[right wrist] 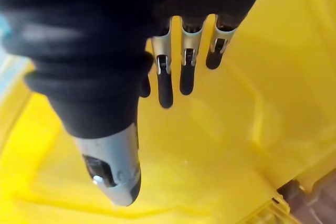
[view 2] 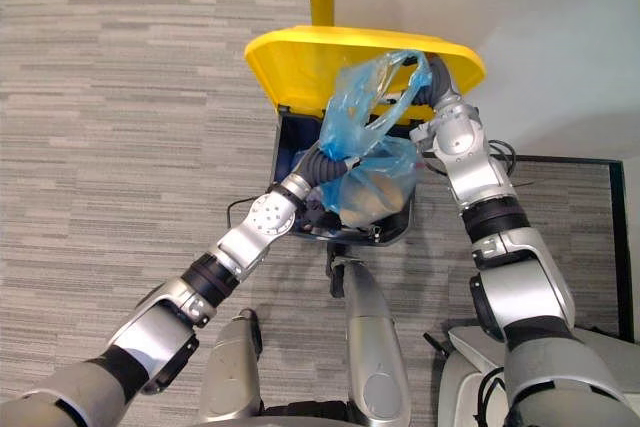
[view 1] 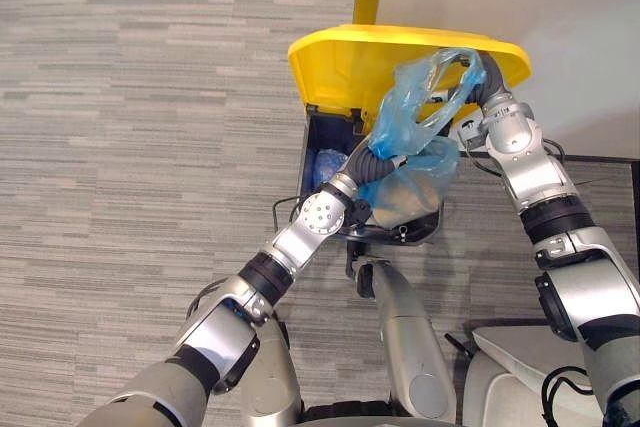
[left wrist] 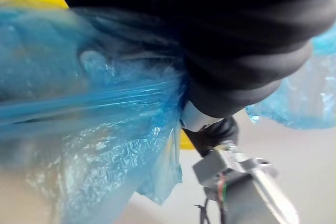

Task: Gather rubbish on tea table into small bin, then transfer packed bag to large trash can.

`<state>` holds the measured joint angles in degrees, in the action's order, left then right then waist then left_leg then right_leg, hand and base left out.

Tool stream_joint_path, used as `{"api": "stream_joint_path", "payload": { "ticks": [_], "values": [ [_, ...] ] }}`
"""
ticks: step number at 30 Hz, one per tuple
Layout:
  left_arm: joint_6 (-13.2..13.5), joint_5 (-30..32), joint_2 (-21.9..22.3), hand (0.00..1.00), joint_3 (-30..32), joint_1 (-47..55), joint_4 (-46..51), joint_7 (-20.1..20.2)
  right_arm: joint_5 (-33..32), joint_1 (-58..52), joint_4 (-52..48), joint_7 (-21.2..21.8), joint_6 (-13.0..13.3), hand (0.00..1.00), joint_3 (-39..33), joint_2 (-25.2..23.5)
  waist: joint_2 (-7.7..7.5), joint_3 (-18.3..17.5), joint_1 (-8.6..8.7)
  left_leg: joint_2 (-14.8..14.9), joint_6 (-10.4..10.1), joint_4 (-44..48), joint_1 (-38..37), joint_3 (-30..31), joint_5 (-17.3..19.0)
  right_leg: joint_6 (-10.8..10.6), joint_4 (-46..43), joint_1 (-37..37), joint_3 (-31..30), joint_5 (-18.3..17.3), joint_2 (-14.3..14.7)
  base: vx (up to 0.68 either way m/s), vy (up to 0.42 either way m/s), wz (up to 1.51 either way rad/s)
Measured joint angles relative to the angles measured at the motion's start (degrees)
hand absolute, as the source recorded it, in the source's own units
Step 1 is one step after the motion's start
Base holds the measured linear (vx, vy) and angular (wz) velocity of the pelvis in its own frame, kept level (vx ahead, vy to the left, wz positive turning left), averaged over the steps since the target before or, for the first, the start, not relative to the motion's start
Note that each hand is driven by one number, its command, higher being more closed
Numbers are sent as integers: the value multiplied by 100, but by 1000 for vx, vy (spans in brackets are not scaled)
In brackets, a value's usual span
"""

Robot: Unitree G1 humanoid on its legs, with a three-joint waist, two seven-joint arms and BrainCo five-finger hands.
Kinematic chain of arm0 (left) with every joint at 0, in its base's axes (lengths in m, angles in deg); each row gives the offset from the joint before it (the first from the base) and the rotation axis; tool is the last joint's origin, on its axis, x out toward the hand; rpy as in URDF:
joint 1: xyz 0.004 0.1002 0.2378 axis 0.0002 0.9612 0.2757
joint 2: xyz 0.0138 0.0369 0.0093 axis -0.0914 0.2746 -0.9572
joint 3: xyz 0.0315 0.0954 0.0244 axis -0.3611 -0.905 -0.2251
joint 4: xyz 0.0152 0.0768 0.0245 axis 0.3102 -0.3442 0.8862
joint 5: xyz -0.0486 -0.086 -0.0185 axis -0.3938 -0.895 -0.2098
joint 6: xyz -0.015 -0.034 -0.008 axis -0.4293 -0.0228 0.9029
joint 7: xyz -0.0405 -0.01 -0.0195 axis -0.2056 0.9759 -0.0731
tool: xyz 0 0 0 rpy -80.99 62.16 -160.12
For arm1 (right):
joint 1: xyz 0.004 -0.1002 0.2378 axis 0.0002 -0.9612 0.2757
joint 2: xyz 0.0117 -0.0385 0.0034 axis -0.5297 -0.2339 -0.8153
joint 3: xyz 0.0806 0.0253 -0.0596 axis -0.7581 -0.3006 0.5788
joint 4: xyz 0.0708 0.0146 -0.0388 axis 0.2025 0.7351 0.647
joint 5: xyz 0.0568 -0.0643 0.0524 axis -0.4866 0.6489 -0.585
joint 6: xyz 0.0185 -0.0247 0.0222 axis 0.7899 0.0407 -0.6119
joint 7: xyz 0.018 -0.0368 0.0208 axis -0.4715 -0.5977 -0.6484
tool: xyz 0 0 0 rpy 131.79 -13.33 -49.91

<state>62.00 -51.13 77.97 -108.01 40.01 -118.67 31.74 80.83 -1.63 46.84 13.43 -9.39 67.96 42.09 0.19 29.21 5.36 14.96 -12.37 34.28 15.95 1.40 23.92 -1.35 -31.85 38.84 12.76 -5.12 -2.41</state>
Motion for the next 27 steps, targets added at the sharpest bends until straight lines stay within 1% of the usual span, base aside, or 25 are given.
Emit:
{"api": "stream_joint_path", "payload": {
  "ticks": [2,4,6,9,12,13,14,17,22,27],
  "values": [
    [-71,46,71,100,10,-82,-238,-48,-19,78,-1,-60,2,0,0,1,-5,3,3,7,-10,27,106,-5,3,1,-6,101,-3,1,6,0,0,0],
    [-136,163,252,100,76,-178,-629,-96,-48,81,-10,-100,4,0,0,-29,-6,3,-4,21,-19,51,217,-29,-1,0,-9,207,-3,2,10,0,0,0],
    [-184,256,343,100,117,-206,-880,-109,-62,73,-109,-196,4,0,0,-121,-7,4,-3,78,-22,77,297,-160,0,-15,-4,296,-13,26,29,28,2,-7],
    [-212,481,381,100,168,-328,-1117,-110,-114,45,-481,-227,2,0,0,-247,-35,18,-4,112,-33,96,396,-307,7,-16,-16,438,-53,35,38,26,5,-10],
    [-284,674,437,100,338,-543,-1406,-123,-115,30,-795,-233,17,0,0,-449,-55,30,9,206,-41,215,542,-520,28,50,-28,560,-51,60,45,43,12,-7],
    [-324,728,440,100,386,-623,-1508,-130,-115,26,-882,-233,17,0,1,-522,-94,51,1,218,-49,234,559,-580,37,72,-54,584,-57,69,45,33,13,-4],
    [-336,818,457,0,497,-641,-1596,-165,-114,19,-983,-233,19,0,2,-600,-107,57,8,237,-60,273,589,-607,60,90,-58,604,-57,80,45,32,19,-5],
    [-431,1022,499,0,720,-642,-1751,-223,-111,-11,-1222,-234,45,0,49,-701,-107,57,-6,289,-72,397,674,-640,137,95,-91,660,-70,84,38,11,13,-2],
    [-614,1440,599,0,1015,-636,-1821,-342,-110,-180,-1586,-245,81,0,66,-876,-117,52,-43,292,-59,422,704,-650,151,120,-101,662,-75,100,15,6,22,2],
    [-697,1783,656,0,1181,-627,-1821,-363,-104,-268,-1646,-304,164,0,181,-924,-171,31,-55,297,-58,434,699,-709,151,120,-113,656,-58,99,-24,0,0,0]
  ]
}}
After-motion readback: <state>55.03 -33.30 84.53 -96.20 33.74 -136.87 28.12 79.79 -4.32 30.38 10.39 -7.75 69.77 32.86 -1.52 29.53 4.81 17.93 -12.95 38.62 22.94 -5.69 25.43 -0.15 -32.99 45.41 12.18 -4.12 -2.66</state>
